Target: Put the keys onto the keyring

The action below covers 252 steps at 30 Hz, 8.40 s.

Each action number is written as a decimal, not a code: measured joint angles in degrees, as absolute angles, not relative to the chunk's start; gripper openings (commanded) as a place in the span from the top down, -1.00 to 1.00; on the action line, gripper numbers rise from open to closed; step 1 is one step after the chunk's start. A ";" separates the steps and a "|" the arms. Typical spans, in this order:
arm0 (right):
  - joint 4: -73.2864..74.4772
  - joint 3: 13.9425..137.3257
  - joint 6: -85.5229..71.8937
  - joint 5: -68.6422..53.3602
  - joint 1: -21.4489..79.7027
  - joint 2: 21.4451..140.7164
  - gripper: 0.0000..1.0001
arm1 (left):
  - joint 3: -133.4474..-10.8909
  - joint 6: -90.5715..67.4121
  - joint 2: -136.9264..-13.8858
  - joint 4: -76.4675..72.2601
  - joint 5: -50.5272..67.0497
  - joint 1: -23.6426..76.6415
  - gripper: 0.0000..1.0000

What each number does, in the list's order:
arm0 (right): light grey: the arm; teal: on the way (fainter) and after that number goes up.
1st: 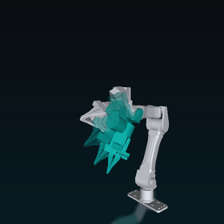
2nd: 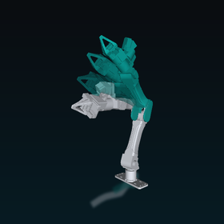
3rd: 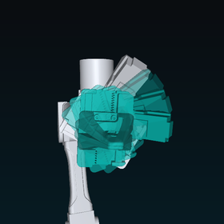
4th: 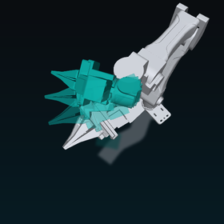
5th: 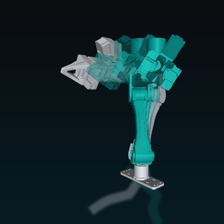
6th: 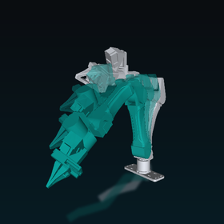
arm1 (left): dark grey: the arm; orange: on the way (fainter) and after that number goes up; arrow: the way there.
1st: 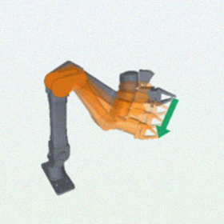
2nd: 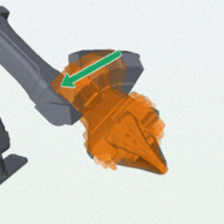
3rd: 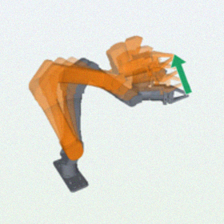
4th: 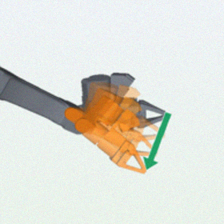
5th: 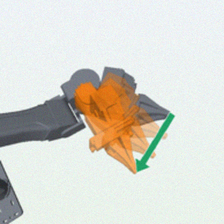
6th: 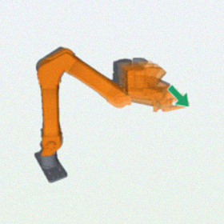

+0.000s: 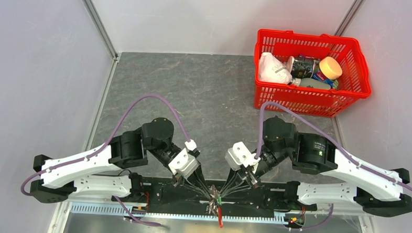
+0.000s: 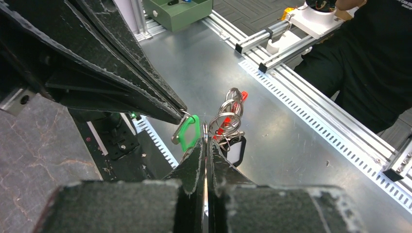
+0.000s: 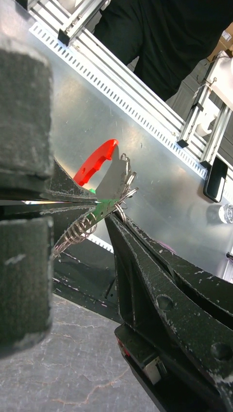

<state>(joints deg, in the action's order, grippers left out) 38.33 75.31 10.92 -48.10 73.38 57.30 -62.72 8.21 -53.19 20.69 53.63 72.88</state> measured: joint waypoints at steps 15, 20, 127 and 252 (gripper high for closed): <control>44.27 80.03 15.88 -47.53 74.94 58.39 1.00 | -62.33 6.63 -52.93 18.63 57.28 72.88 0.96; 45.06 81.06 16.62 -47.07 75.94 59.22 1.00 | -62.33 5.96 -52.97 17.67 57.63 72.88 0.96; 54.94 95.94 25.58 -36.71 85.67 70.26 1.00 | -61.82 3.88 -53.39 16.12 63.13 72.88 0.96; 30.92 78.13 4.95 -10.52 86.19 55.66 1.00 | -58.63 0.34 -44.14 13.08 34.37 73.10 0.40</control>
<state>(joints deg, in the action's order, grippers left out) 30.92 78.13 4.95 -10.52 86.19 55.66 -58.63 0.34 -44.14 13.08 34.37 73.10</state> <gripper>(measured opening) 0.004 0.296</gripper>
